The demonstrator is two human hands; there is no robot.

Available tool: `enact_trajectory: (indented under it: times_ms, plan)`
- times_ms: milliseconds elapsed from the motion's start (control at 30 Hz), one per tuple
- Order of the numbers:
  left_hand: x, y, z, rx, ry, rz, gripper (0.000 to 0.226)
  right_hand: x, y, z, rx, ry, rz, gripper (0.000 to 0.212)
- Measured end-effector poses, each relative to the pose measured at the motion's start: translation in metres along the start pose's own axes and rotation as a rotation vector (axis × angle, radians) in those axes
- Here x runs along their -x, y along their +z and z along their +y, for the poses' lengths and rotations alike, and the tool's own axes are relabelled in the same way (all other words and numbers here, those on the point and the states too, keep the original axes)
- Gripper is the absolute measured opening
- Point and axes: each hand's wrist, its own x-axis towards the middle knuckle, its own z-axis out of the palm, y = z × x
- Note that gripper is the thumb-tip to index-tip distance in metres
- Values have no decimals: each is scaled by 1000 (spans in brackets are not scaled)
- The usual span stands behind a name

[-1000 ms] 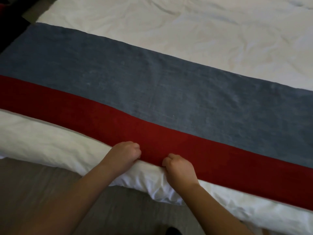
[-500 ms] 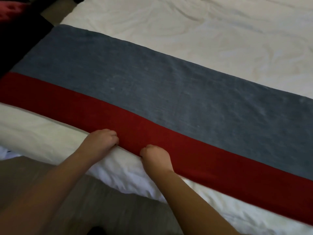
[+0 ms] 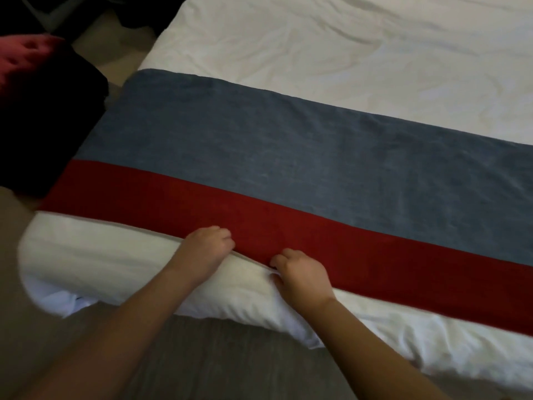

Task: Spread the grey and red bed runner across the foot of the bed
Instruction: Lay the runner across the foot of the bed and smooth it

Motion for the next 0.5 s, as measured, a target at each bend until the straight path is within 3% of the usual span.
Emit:
enact_trajectory:
  times_ms: [167, 233, 300, 400, 500]
  plan:
    - [37, 8, -80, 10, -265, -30, 13, -46, 13, -51, 28, 20, 54, 22]
    - [50, 11, -84, 68, -230, 15, 6, -45, 18, -57, 33, 40, 0, 23]
    - [60, 15, -81, 102, -159, 60, 21, -38, 20, -63, 37, 34, -39, 19]
    - [66, 16, -92, 134, -57, 112, 21, -38, 17, -67, 17, 32, -4, 4]
    - [68, 17, -121, 72, -10, 161, 17, -58, 13, -77, 26, -20, -10, 23]
